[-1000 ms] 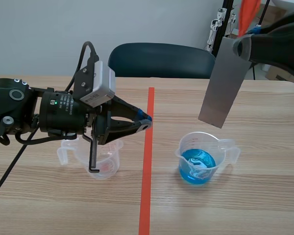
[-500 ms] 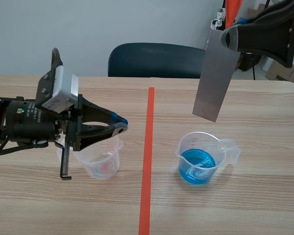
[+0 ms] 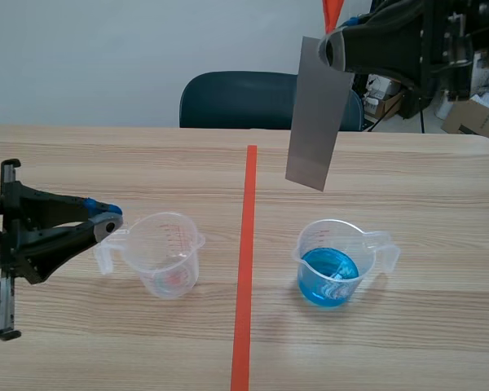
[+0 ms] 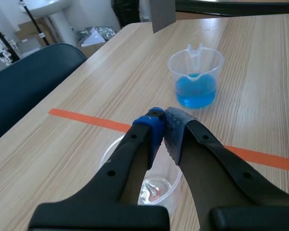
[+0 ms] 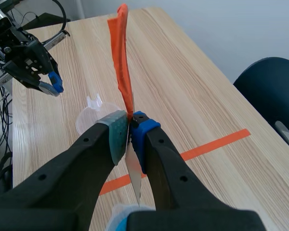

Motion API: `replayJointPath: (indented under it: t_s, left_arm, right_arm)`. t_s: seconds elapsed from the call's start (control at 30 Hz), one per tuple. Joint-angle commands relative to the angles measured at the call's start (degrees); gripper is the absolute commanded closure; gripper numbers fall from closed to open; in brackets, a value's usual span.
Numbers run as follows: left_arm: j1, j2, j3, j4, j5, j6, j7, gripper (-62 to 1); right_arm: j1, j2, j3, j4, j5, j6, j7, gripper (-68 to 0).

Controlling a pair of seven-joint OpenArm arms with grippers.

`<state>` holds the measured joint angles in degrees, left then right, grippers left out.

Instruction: Do the redox reaction experiment. move the plate over the left beaker

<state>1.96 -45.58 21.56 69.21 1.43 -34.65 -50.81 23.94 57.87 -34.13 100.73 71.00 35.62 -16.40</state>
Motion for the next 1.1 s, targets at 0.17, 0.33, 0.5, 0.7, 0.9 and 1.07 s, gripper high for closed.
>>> replayJointPath:
  t_s: [0.17,0.33,0.5,0.7,0.9,1.07]
  left_arm:
    - [10.29,0.00,-6.95,0.96,-0.83,5.77,-7.54,-30.7]
    - [17.16,1.20,-10.99,0.96,-0.85,7.06,-9.42,-45.7]
    - [23.76,5.92,-15.45,0.96,-0.83,8.33,-9.40,-62.3]
    - [30.32,13.64,-20.92,0.96,-0.81,12.26,-9.42,-62.3]
    - [33.64,20.76,-24.35,0.96,-0.79,13.79,-9.35,-62.3]
    - [34.25,27.52,-26.27,0.96,-0.70,13.99,-8.44,-62.3]
  right_arm:
    - [4.17,-8.79,0.79,0.48,-2.64,0.00,-6.80,-0.6]
    - [4.35,-15.56,0.79,0.46,-7.23,0.02,-9.11,-0.6]
    - [4.33,-21.77,0.74,0.42,-11.50,2.21,-11.10,-0.6]
    - [5.07,-28.74,0.42,0.31,-12.46,4.79,-15.43,-0.6]
    - [7.32,-33.68,-3.32,-0.96,-13.22,4.79,-17.38,-0.6]
    - [8.31,-37.38,-8.02,-5.49,-14.14,4.72,-17.33,-0.6]
